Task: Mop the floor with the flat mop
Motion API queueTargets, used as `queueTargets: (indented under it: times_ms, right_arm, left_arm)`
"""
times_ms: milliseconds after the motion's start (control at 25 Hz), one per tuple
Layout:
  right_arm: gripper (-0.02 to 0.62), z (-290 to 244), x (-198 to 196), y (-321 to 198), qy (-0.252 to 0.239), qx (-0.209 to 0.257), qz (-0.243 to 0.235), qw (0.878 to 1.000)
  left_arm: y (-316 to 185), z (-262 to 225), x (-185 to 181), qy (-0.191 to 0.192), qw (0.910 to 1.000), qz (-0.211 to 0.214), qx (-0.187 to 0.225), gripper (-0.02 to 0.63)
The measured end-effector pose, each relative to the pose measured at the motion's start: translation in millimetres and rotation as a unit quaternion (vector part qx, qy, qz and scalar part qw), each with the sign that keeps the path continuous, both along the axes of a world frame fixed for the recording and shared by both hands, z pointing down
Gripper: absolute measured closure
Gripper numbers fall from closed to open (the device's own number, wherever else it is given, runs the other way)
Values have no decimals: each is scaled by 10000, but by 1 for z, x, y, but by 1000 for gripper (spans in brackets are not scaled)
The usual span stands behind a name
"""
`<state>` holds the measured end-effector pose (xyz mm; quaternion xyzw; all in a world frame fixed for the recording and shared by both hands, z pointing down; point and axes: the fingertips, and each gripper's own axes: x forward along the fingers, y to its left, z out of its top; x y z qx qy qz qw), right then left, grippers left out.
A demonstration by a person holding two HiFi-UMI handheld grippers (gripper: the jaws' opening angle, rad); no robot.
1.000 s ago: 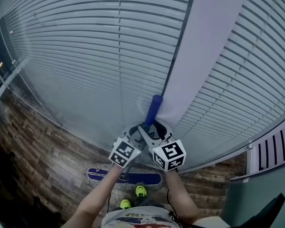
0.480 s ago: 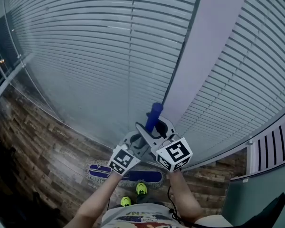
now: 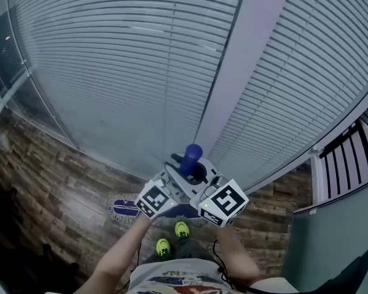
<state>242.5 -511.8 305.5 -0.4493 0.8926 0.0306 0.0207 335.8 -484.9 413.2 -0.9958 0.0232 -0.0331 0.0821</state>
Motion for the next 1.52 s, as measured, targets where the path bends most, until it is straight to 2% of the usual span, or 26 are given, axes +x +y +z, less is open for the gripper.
queueTargets:
  times_ms: [120, 320, 520, 680, 840, 960, 1080, 1280, 1520]
  right_arm:
    - [500, 10, -5, 25, 178, -111, -162, 9996]
    - [500, 3, -23, 76, 245, -122, -370, 9989]
    - [500, 13, -19, 134, 42, -41, -605, 9981]
    - [499, 26, -24, 207, 58, 67, -819, 9966]
    - [496, 44, -22, 293, 115, -8, -1062, 9943]
    - [490, 59, -22, 357, 263, 286, -1272, 9911]
    - [482, 73, -29, 412, 276, 336, -1463, 9883]
    - [471, 86, -35, 489, 223, 101, -1779, 9837]
    - [466, 85, -51, 555, 347, 251, -2081, 9772]
  left_arm:
    - [32, 9, -2, -70, 9997, 189, 105, 595]
    - [77, 5, -21, 2, 9996, 178, -219, 595]
    - [131, 21, -12, -352, 9990, 248, -96, 597]
    - [196, 37, -14, -572, 9982, 171, 40, 598]
    - [270, 55, -9, -773, 9968, 4, 182, 597]
    - [327, 74, -6, -995, 9946, -113, 275, 597]
    - [373, 88, -11, -1131, 9924, -332, 343, 597]
    - [441, 101, -17, -1277, 9895, -616, 290, 589]
    - [500, 111, -35, -1409, 9866, -803, 156, 575]
